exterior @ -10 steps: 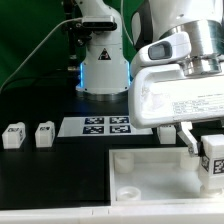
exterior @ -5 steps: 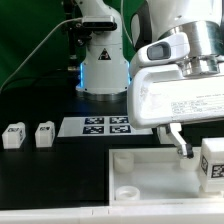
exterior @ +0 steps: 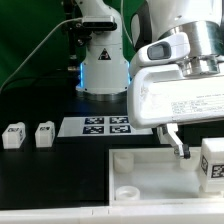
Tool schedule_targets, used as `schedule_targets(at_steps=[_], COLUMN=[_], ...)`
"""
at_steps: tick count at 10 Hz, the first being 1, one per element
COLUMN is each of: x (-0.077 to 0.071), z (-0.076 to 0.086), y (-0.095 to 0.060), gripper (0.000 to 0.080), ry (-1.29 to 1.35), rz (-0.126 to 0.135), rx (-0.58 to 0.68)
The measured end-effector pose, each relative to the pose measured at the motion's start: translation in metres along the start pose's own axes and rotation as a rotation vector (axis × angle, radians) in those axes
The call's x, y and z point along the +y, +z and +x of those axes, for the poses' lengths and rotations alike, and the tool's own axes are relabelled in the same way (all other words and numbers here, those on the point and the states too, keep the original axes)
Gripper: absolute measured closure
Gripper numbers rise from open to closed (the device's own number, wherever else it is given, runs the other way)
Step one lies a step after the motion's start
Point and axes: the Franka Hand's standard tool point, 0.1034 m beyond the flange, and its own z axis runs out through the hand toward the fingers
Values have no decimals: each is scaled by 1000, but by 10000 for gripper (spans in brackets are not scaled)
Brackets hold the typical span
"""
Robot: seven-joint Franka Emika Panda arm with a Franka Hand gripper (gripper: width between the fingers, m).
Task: Assemble one leg
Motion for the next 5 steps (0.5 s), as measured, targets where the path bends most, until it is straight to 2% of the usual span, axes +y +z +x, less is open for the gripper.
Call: schedule_targets(at_steps=[5], x=[0], z=[0], y=[-1], gripper=[151], ry=[3], rz=[0], rx=[-8])
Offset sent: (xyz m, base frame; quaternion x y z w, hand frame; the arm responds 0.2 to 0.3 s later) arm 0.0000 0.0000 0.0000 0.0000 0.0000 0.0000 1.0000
